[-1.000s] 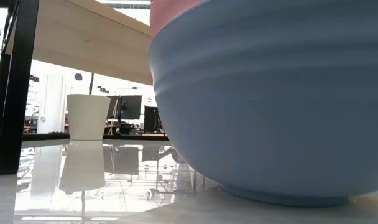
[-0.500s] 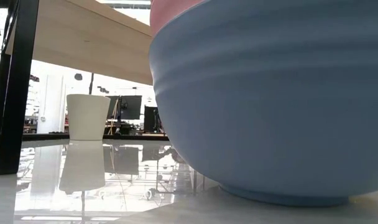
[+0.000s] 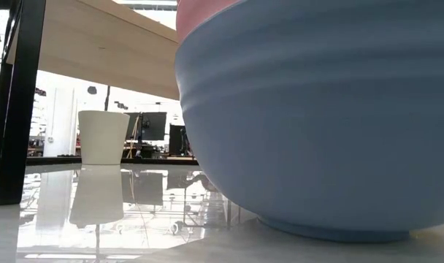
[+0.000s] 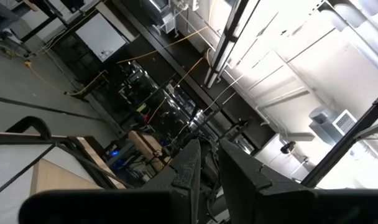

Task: Place and stack bowls onto a shelf
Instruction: Put the violet bowl onto the shelf

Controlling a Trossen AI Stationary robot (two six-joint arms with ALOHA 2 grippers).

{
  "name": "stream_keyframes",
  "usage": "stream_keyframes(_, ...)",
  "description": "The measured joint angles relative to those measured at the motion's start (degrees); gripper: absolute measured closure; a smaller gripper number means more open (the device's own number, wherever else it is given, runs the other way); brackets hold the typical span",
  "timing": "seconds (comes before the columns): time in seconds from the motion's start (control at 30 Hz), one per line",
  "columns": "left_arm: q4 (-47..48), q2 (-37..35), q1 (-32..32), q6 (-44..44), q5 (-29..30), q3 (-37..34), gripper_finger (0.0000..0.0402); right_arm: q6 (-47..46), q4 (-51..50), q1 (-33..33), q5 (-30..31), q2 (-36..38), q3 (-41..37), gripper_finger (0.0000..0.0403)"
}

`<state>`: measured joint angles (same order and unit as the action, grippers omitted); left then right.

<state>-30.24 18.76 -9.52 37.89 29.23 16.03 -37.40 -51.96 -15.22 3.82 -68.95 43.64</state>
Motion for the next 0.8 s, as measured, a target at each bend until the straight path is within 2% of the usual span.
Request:
stream_keyframes(0.17, 0.0, 0.0, 0.0, 0.0, 0.0, 0.0, 0.0358, 0.4, 0.0, 0.0, 0.0, 0.0, 0.0, 0.0322)
stream_keyframes(0.3, 0.0, 0.0, 0.0, 0.0, 0.0, 0.0, 0.0358, 0.4, 0.1, 0.0, 0.2, 0.0, 0.0, 0.0382)
stream_keyframes(0.47, 0.0, 0.0, 0.0, 0.0, 0.0, 0.0, 0.0358, -0.1, -0.1, 0.0, -0.4, 0.4, 0.6, 0.0386)
stream_keyframes(0.8, 0.0, 0.0, 0.0, -0.1, 0.0, 0.0, 0.0358, 0.4, -6.1, 0.0, -0.7, 0.9, 7.7, 0.0386)
